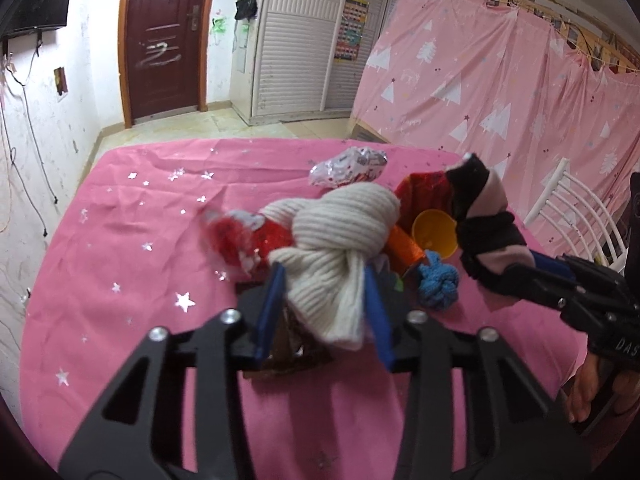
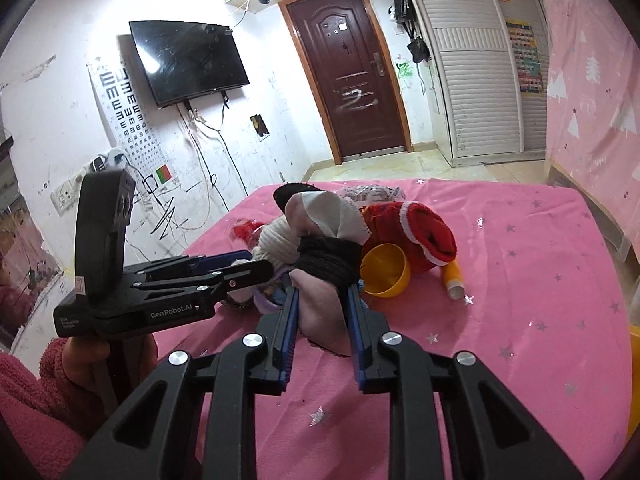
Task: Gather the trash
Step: 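Grasp the black-and-white sock with the right tool while the left tool grasps the white knit bundle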
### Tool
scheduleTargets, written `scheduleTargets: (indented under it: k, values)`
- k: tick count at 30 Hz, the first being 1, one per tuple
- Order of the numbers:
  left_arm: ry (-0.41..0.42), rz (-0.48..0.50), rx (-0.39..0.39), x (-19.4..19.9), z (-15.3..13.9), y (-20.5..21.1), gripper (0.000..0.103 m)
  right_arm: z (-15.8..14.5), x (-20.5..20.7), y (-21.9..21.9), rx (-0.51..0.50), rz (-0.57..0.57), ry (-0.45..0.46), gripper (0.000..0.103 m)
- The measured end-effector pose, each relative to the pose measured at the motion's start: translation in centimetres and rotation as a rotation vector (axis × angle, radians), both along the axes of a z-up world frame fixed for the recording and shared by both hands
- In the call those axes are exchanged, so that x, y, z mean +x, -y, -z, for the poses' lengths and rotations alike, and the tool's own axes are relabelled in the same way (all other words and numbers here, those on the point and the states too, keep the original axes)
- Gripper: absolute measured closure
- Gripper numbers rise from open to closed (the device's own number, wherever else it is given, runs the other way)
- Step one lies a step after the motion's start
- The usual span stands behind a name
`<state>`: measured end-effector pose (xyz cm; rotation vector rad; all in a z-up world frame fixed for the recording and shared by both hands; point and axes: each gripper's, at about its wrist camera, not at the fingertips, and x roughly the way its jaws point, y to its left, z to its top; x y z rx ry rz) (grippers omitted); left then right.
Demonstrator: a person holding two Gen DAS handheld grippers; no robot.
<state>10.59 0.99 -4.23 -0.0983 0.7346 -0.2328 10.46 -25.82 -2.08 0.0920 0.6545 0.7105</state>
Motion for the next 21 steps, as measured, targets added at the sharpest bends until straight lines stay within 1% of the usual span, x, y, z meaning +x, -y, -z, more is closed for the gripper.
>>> scheduleTargets:
  k: [1,2,7,11,14,16,18,21]
  values:
    - [0.009,0.000,0.010,-0.1,-0.1,0.1,0.081,-0.1,0.0,0.0,0.002,0.003,0.001,0.087]
    - [0.015,0.001,0.019,-0.2,-0.2,0.3,0.084,-0.1,0.0,0.3,0.005,0.007,0.002,0.087]
    - [0.081,-0.003,0.056,-1.1,-1.5,0.9,0.086,-0.7,-0.2,1.1,0.029,0.030,0.016,0.087]
    - [0.143,-0.010,0.074,-1.7,-3.5,1.3,0.086,-1.2,-0.5,2.4,0.047,0.051,0.036,0.087]
    - [0.166,-0.013,0.087,-1.8,-4.4,1.6,0.086,-1.5,-0.5,3.1,0.058,0.062,0.045,0.087]
    - [0.156,-0.004,0.120,-1.6,-4.6,2.0,0.086,-1.4,-0.7,3.5,0.063,0.064,0.047,0.087]
    - [0.124,0.055,0.194,-1.1,-4.3,3.3,0.086,-1.5,-0.6,3.4,0.062,0.060,0.046,0.087]
    - [0.120,0.079,0.279,-0.4,-4.0,4.5,0.084,-1.5,-0.7,3.4,0.056,0.061,0.051,0.087]
